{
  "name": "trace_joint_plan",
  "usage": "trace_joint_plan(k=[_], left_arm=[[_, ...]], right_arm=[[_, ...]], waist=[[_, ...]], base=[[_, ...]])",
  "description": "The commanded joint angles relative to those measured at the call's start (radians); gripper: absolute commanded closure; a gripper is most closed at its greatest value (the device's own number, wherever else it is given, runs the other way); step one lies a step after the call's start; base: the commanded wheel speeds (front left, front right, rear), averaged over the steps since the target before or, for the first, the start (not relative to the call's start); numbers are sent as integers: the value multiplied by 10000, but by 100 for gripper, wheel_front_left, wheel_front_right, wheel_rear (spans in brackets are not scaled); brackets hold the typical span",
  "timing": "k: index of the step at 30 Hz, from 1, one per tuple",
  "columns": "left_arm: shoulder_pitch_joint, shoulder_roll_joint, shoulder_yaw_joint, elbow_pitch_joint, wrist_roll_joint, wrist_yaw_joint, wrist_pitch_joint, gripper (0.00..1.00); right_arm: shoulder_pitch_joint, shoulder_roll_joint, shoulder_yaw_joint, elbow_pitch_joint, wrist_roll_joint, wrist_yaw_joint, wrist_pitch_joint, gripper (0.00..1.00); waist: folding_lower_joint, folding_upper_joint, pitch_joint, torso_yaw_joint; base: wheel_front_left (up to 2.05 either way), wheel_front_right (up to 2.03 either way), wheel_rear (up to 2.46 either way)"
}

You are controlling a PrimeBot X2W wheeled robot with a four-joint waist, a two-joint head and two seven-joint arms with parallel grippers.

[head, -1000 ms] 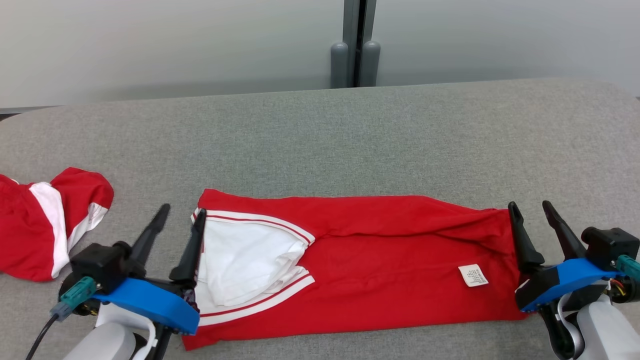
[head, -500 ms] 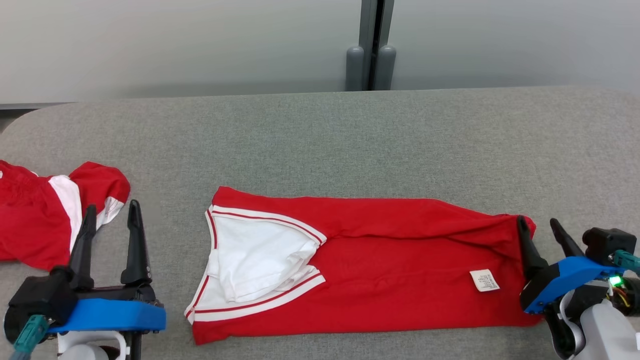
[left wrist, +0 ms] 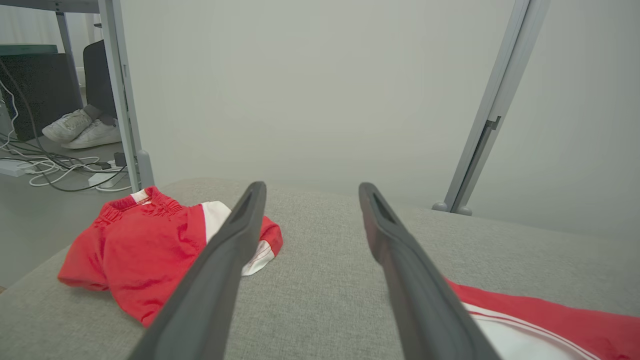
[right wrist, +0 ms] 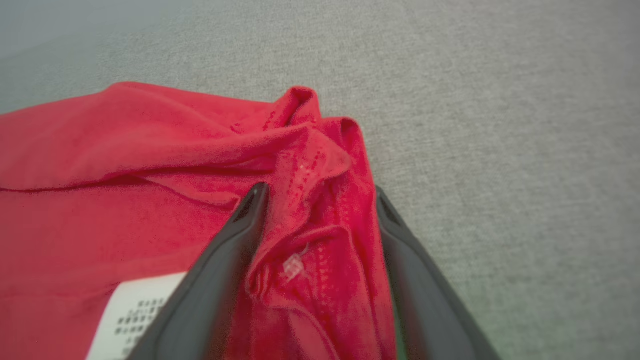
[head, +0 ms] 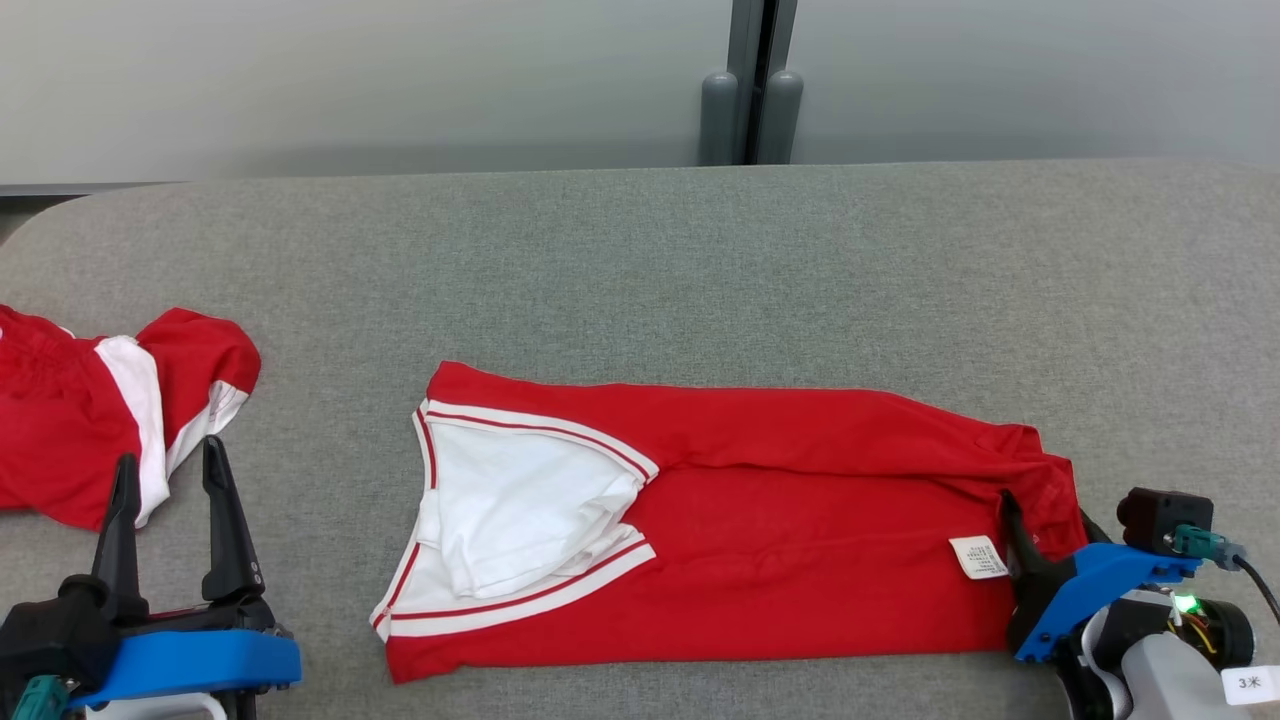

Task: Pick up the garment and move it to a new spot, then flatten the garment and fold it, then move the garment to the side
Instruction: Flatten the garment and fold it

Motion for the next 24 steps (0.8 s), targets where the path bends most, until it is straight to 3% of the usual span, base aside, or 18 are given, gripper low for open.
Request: trace_joint_plan(k=[1,7,18,24], left_arm=[[-4,-123,199,45,235,-152,-26,0],[-91,-421,663,181,726,-406,-26,0],[-23,-713,1071,323,1290,-616,-26,0],[80,-840,1149,337,1413,-653,-26,0]], right_arm=[[66,205,244,207,136,16,-21,100],[-190,-89,448,179,584,3,-466,100],[-612,-1676,-632,31,801,3,-757,100],[-569,-1592,-510,-520,758,5,-517,100]], waist=[[0,-1,5,-14],[0,-1,-23,-116],[0,-1,-231,-218],[0,-1,-334,-299]], base=[[0,0,0],[0,0,0],[0,0,0],[0,0,0]])
